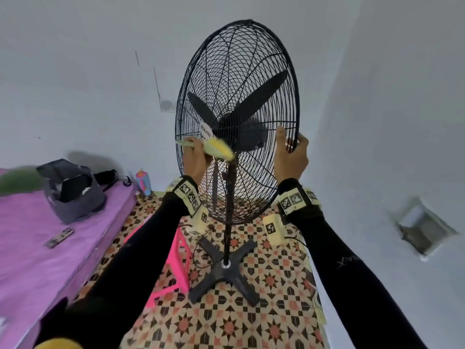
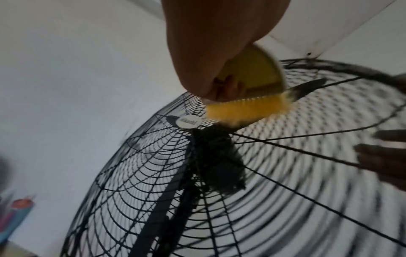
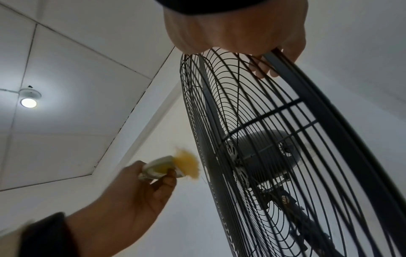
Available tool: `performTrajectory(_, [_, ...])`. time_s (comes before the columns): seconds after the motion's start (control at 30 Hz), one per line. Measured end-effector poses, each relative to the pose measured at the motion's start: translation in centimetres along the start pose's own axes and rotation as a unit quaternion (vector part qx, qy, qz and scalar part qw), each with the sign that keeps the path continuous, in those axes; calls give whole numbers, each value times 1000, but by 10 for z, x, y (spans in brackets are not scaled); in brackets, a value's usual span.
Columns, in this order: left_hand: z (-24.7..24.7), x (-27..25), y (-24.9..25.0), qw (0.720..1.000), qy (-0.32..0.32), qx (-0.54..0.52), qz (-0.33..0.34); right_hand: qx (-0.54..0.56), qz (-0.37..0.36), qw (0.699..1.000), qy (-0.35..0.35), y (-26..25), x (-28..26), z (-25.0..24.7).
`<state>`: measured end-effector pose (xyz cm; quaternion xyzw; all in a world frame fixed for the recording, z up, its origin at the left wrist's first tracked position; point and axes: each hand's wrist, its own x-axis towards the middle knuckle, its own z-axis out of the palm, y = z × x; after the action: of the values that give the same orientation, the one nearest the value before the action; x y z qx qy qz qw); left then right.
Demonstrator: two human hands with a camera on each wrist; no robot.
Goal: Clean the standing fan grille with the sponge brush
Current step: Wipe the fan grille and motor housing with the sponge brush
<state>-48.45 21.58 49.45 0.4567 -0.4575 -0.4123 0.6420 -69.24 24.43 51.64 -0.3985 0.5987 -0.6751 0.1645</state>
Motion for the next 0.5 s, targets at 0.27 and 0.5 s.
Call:
performTrajectory(0.27, [7,-44,-4,979,-196,33,-48,-28,-5,998,-58,5,13,-10])
performTrajectory(0.5, [19,-98,8,975,-208,74,5,-50,3,985,-167,12,22,-26])
